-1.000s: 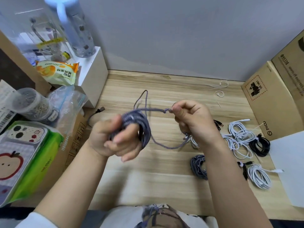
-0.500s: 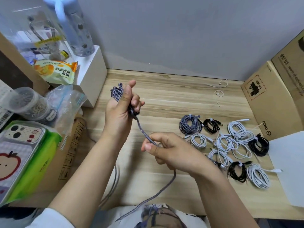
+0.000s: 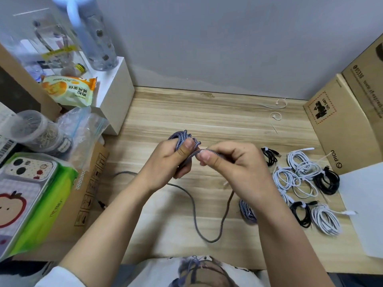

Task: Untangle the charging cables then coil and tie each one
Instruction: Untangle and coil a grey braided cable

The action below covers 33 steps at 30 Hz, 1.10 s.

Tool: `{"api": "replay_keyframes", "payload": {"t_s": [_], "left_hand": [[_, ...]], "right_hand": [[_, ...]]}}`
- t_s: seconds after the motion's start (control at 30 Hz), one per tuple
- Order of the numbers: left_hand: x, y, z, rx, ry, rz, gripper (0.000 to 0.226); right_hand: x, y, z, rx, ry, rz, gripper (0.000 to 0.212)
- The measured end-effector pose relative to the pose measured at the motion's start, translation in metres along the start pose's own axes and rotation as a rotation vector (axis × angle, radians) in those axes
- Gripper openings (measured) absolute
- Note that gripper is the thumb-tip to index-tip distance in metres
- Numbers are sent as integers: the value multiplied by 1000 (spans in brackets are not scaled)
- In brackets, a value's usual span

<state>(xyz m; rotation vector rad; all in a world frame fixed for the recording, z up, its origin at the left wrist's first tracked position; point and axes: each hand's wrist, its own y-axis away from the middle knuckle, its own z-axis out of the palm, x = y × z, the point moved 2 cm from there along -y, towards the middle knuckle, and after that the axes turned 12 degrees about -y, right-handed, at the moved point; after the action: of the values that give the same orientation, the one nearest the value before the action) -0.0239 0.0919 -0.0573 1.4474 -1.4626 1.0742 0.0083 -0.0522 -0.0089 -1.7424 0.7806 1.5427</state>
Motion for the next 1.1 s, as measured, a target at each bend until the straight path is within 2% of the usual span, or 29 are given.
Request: {"api": "replay_keyframes", "payload": {"t_s": [0.13, 0.23, 0.37, 0.47, 0.57, 0.63, 0.67, 0.8, 0.93, 1.0, 1.1], "left_hand": [[7, 5, -1, -126, 117, -25, 59], [12, 10, -1, -200, 180, -74, 38], [16, 14, 0, -187, 297, -72, 10], [17, 14, 6, -211, 483, 60, 18], [25, 10, 6, -207, 860, 183, 11], [29, 2, 0, -132, 1055, 226, 25], [29, -3, -5, -53, 1062, 220, 36], [21, -12, -14, 192, 926, 114, 73], [7, -11, -16, 381, 554, 42, 81], [2, -9, -13, 369, 357, 59, 63], [-1, -3, -4, 222, 28, 85, 17]], "right_hand": [[5, -4, -9, 170, -20, -40, 21], [6, -5, -9, 228, -36, -49, 25], [12, -8, -5, 252, -91, -34, 23], [16, -10, -5, 229, -153, -46, 22], [29, -13, -2, 204, -165, 16, 22], [38, -10, 6, 107, -199, 155, 26], [41, -7, 11, 27, -206, 217, 28], [36, 3, 22, -158, -9, 338, 28], [26, 10, 28, -302, 146, 333, 25], [21, 12, 31, -304, 217, 293, 25], [15, 10, 25, -219, 305, 185, 29]]}}
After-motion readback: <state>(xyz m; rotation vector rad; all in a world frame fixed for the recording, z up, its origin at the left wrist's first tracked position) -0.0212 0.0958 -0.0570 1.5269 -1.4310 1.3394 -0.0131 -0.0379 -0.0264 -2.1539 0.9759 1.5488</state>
